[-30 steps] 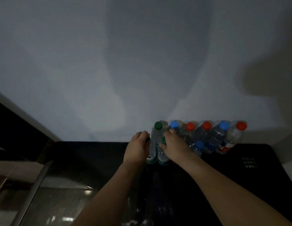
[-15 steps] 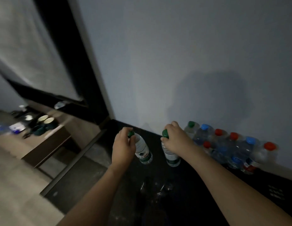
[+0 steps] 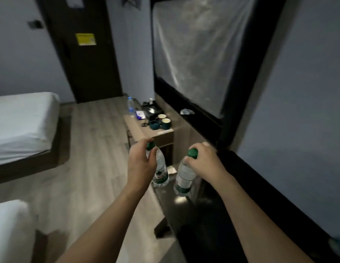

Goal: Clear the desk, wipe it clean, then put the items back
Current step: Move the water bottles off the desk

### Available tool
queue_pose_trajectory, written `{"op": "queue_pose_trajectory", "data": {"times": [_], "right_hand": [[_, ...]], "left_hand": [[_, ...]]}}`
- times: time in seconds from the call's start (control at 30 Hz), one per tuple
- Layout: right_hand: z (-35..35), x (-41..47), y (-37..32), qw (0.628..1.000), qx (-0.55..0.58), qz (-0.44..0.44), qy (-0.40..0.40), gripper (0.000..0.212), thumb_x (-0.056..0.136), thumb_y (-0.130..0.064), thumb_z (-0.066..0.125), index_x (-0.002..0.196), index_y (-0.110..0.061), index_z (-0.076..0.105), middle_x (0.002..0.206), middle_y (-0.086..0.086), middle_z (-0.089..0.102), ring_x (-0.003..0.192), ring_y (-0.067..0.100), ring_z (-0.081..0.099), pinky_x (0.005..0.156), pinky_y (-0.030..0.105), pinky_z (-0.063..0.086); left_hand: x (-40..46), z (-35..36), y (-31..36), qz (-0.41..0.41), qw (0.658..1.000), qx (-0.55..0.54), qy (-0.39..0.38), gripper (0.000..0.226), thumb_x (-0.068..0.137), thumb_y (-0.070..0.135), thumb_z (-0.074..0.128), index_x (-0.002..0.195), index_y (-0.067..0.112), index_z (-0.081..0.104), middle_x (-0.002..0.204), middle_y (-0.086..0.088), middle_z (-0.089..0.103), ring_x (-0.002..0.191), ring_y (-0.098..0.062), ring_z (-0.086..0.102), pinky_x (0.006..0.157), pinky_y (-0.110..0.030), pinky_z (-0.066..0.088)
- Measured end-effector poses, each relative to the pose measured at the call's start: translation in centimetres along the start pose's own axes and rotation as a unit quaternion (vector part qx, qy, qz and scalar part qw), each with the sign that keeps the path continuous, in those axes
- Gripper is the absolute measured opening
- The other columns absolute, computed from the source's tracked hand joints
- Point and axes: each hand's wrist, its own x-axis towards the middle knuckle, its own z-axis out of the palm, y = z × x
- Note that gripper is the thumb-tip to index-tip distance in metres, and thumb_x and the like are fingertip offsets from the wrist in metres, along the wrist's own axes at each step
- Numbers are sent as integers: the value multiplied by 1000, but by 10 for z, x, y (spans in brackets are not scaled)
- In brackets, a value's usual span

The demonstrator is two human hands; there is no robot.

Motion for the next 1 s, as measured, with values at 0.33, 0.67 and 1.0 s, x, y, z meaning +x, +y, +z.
{"op": "queue_pose_trajectory", "data": {"times": [0.33, 0.67, 1.0], "right_hand": [[150, 112, -160, 996, 29, -57, -64, 22, 87, -25, 66, 107, -18, 60, 105, 0, 48, 83, 8, 47, 69, 20, 34], [256, 270, -225, 988, 3, -86, -127, 18, 87, -30, 69, 96, -24, 55, 99, -3, 47, 79, 5, 48, 61, 17, 34], [312, 482, -278, 992, 32, -75, -97, 22, 82, -29, 73, 96, -21, 59, 102, -3, 47, 88, 12, 52, 78, 26, 40]], "left_hand": [[100, -147, -148, -10, 996, 86, 27, 20, 90, 17, 67, 109, 19, 62, 92, 15, 51, 89, -8, 50, 78, -22, 44], [225, -155, -289, -71, 995, 62, 44, 18, 89, 18, 67, 105, 23, 59, 89, 16, 54, 88, -9, 52, 76, -28, 47], [435, -138, -399, -89, 991, 98, 17, 21, 88, 25, 67, 105, 29, 56, 95, 7, 59, 91, -8, 54, 80, -30, 49]]}}
